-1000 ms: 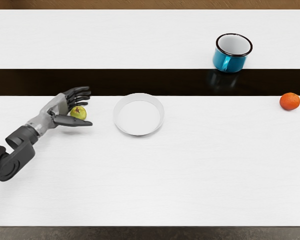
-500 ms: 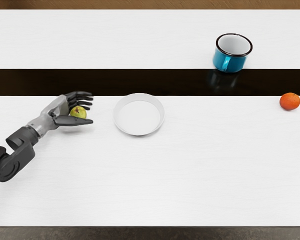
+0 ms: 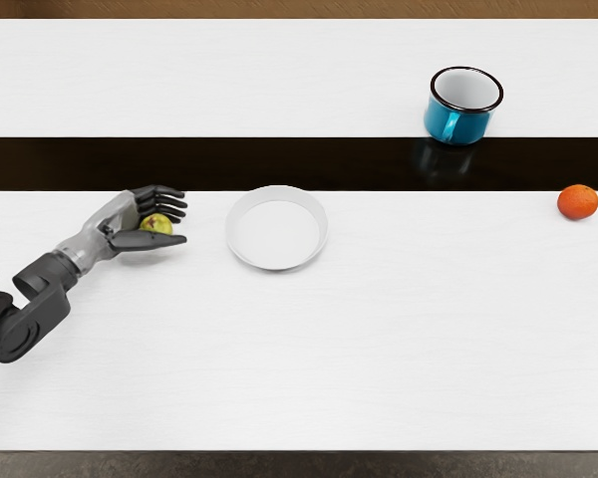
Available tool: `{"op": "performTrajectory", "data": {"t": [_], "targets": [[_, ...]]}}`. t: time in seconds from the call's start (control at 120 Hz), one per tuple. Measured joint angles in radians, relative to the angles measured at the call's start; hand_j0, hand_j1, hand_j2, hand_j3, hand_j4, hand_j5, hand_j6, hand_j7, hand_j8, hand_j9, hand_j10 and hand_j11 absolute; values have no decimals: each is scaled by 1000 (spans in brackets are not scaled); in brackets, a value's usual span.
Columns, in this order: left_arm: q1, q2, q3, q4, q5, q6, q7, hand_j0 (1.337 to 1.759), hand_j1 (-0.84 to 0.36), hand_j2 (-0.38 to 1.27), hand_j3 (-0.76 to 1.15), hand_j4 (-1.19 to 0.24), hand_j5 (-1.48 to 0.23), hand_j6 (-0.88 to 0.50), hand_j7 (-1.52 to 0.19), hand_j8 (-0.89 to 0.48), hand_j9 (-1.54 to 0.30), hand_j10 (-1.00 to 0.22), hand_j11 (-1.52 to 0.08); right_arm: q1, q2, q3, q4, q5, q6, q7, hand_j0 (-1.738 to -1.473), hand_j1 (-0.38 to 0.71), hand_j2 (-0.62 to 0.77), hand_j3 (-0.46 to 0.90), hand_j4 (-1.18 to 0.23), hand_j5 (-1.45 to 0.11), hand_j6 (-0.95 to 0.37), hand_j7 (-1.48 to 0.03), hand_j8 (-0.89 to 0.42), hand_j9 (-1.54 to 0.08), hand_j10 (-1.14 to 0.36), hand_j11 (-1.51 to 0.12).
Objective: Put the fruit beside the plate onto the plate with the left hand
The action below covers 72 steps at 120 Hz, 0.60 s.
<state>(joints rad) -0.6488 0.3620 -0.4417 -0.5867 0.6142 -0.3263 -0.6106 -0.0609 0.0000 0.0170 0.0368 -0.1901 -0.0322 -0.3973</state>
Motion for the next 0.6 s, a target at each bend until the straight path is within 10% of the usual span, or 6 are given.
{"op": "performTrajectory", "data": {"t": [0.6], "targets": [[-9, 5, 17, -7, 18, -6, 0, 1655, -405, 118, 0, -683, -787, -687, -782, -675, -800, -107, -1191, 0, 0, 0, 0, 0, 0, 0, -1658, -349, 0, 0, -1, 0, -1, 0, -1, 0, -1, 0]]}}
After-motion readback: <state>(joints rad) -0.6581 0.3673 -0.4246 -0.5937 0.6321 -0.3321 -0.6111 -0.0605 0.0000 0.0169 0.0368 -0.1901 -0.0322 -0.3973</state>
